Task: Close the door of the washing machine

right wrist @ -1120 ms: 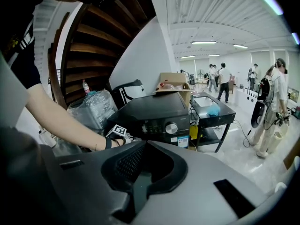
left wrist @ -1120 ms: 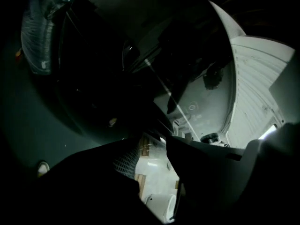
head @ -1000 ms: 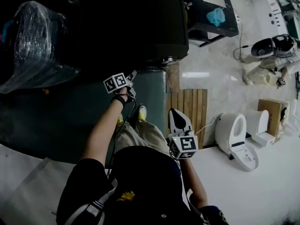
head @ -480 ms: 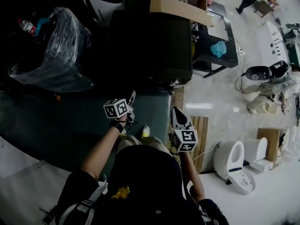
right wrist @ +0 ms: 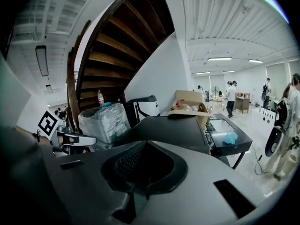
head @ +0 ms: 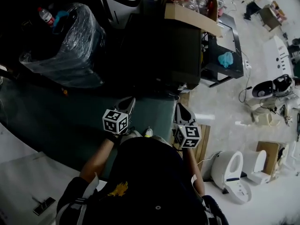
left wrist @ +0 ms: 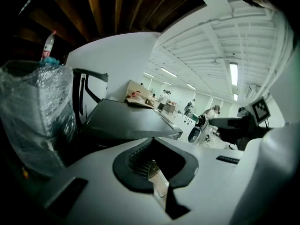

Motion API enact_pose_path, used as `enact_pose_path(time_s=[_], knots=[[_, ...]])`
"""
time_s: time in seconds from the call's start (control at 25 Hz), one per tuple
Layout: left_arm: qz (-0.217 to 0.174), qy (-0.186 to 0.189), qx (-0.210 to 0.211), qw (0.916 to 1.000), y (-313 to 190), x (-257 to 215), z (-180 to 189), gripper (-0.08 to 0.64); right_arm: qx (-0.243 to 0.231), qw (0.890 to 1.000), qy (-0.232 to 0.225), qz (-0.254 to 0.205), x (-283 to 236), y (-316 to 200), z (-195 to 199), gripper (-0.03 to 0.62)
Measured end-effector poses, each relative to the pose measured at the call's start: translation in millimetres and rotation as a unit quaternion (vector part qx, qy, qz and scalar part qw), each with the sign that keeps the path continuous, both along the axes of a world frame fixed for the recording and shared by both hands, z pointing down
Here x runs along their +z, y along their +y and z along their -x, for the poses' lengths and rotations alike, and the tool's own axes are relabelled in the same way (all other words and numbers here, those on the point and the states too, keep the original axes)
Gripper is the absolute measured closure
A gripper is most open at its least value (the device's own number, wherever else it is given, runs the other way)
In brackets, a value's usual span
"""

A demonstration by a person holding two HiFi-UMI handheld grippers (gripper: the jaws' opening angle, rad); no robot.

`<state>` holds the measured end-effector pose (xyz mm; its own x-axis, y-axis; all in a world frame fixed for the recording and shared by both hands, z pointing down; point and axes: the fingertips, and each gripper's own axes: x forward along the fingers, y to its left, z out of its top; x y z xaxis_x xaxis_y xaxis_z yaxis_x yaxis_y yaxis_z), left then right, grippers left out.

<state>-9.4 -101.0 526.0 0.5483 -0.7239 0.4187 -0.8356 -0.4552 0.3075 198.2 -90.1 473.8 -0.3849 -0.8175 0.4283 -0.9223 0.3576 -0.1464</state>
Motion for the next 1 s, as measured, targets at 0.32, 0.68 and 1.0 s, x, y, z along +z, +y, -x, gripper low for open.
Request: enact_pose_path(time_s=[0.32,0.68,1.0], knots=[[-0.091,-0.135,0.05,0.9854,24.2,-32.2,-1.8,0.543,-0.009,1.0,0.011,-0.003,-5.5,4.4,9.6,0.566],[-0.135,-0.213,0.063,0.9657,21.1,-45.5,15.3,0.543,0.009,1.0,0.004,0.003,-7.1,16.1,2.6,0.566],[-0.125,-0.193,0.058,0.9715,20.8,-47.8,13.1,0.543,0.023,1.0,0.009,0.009,-2.1,26.8,-14.3,0.566]])
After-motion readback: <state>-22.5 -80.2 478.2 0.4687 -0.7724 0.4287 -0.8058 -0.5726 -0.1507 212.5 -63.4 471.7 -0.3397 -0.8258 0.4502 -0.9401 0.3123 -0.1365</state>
